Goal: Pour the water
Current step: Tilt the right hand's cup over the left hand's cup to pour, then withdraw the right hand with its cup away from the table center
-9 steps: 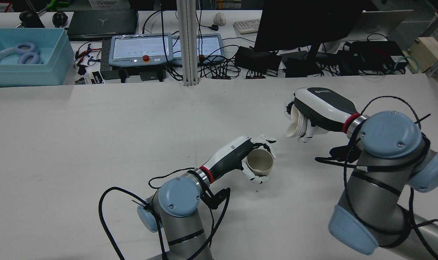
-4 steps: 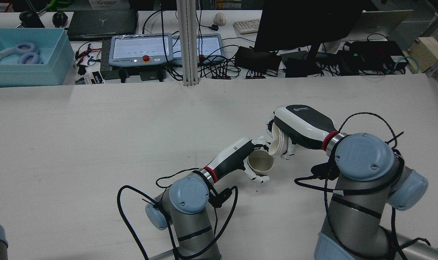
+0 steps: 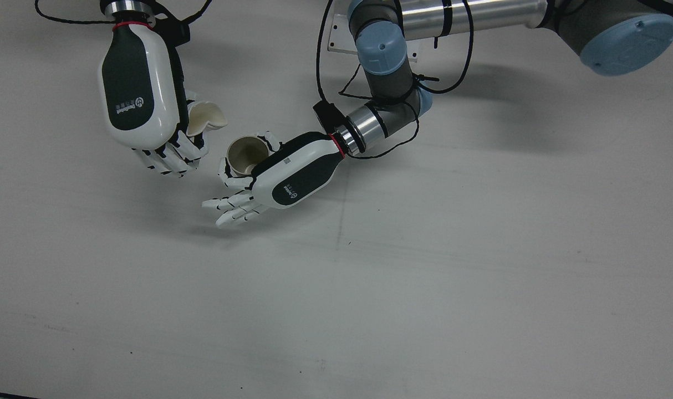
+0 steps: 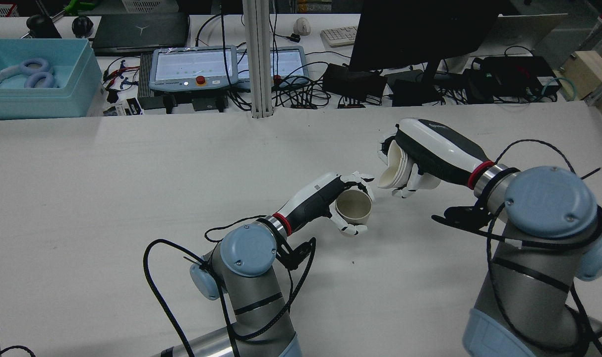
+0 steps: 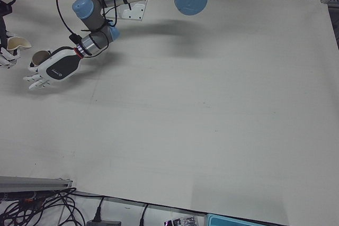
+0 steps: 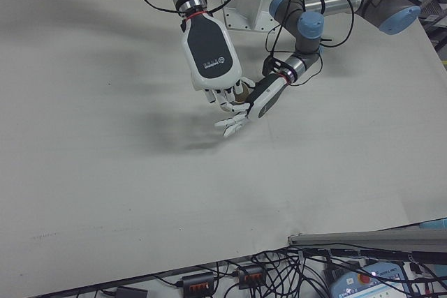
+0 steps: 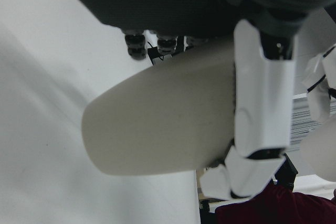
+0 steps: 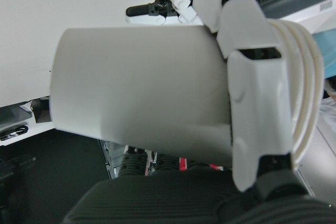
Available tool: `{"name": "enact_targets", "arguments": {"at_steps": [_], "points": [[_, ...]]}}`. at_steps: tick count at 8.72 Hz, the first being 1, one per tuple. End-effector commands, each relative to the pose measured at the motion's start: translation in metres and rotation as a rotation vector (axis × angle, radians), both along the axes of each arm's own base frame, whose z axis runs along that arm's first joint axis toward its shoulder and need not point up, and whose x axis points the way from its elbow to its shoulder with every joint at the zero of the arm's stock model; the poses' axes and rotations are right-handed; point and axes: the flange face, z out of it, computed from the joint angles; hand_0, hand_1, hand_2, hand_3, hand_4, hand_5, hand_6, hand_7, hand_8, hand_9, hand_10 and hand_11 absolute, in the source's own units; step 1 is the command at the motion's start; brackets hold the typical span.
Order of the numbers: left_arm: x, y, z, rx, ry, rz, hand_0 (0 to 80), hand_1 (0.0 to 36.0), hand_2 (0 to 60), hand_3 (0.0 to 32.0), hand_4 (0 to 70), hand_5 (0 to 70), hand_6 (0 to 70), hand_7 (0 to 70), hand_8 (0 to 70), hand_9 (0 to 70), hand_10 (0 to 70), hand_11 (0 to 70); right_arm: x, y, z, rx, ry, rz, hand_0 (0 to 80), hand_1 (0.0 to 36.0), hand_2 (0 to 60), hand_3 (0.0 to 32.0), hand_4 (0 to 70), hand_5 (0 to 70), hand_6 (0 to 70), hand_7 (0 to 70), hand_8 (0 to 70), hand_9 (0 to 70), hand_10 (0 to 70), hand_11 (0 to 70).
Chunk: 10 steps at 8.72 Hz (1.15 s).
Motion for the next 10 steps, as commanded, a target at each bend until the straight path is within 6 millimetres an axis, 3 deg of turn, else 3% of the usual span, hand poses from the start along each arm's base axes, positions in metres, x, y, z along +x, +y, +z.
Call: {"name": "enact_targets", "arguments": {"at_steps": [1,2,3,4,6,7,8,9,10], "points": [[-0.065,-0.013,0.018,-0.053,0.009,0.008,64.4,36.0,60.0,0.0,70.0,70.0,12.3,14.6,6.6,1.5,4.8,9.0,0.125,-0.005,-0.002,-0.017,-0.221,0.201,80.0,35.8,32.3,0.0,44.0,60.6,52.4,51.0,40.8,45.0,46.1,67.5],[-0.084,-0.021,0.027,-0.08,0.014,-0.003,65.3,36.0,60.0,0.0,70.0,70.0,12.1,14.5,6.4,1.5,4.9,9.1,0.161,-0.007,0.013,-0.047,-0.278,0.27,80.0,33.5,33.7,0.0,39.4,57.2,51.8,50.1,41.6,47.1,49.5,70.0],[-0.101,-0.021,0.051,-0.102,0.011,-0.007,65.0,36.0,60.0,0.0,69.4,70.0,11.4,14.0,6.2,1.4,4.5,8.6,0.19,-0.009,0.031,-0.025,-0.32,0.32,80.0,31.8,33.5,0.0,35.1,54.1,50.4,48.9,42.7,49.6,51.5,70.0],[-0.119,-0.012,0.077,-0.108,0.007,-0.008,64.3,36.0,60.0,0.0,67.1,70.0,10.2,12.9,6.0,1.1,4.3,8.3,0.214,-0.012,0.055,0.027,-0.369,0.338,71.8,28.7,30.6,0.0,27.4,48.3,47.3,45.9,44.7,53.8,54.5,70.0],[-0.165,-0.007,0.13,-0.121,-0.006,-0.035,63.8,36.0,60.0,0.0,66.3,70.0,9.8,12.6,5.8,1.1,4.5,8.5,0.252,-0.031,0.089,0.118,-0.397,0.343,66.1,26.6,29.0,0.0,28.0,46.6,47.1,46.4,45.6,56.8,57.1,70.0],[-0.186,-0.013,0.159,-0.161,-0.001,-0.047,63.5,36.0,60.0,0.0,65.7,70.0,9.6,12.5,5.8,1.1,4.6,8.6,0.264,-0.033,0.116,0.074,-0.36,0.344,65.2,26.0,27.0,0.0,27.6,45.9,45.9,46.3,45.3,57.5,57.8,70.0],[-0.209,-0.023,0.187,-0.182,0.012,-0.071,63.2,36.0,60.0,0.0,65.4,70.0,9.4,12.4,5.8,1.0,4.6,8.6,0.283,-0.018,0.15,0.037,-0.328,0.37,63.0,24.1,22.1,0.0,24.2,42.7,42.5,43.9,45.0,57.0,57.1,70.0],[-0.233,-0.024,0.225,-0.19,0.008,-0.094,63.0,35.9,60.0,0.0,63.7,70.0,8.5,11.5,5.5,0.9,4.4,8.4,0.303,0.003,0.211,-0.001,-0.306,0.411,60.6,22.6,19.9,0.0,19.3,39.1,38.9,40.6,45.0,57.4,57.8,70.0],[-0.247,-0.021,0.258,-0.206,0.006,-0.1,63.1,35.6,60.0,0.0,62.5,70.0,7.9,11.0,5.5,0.8,4.2,8.1,0.32,0.01,0.268,-0.012,-0.316,0.447,58.1,21.2,19.7,0.0,14.6,36.1,36.3,37.8,45.4,57.8,59.0,70.0]]}}
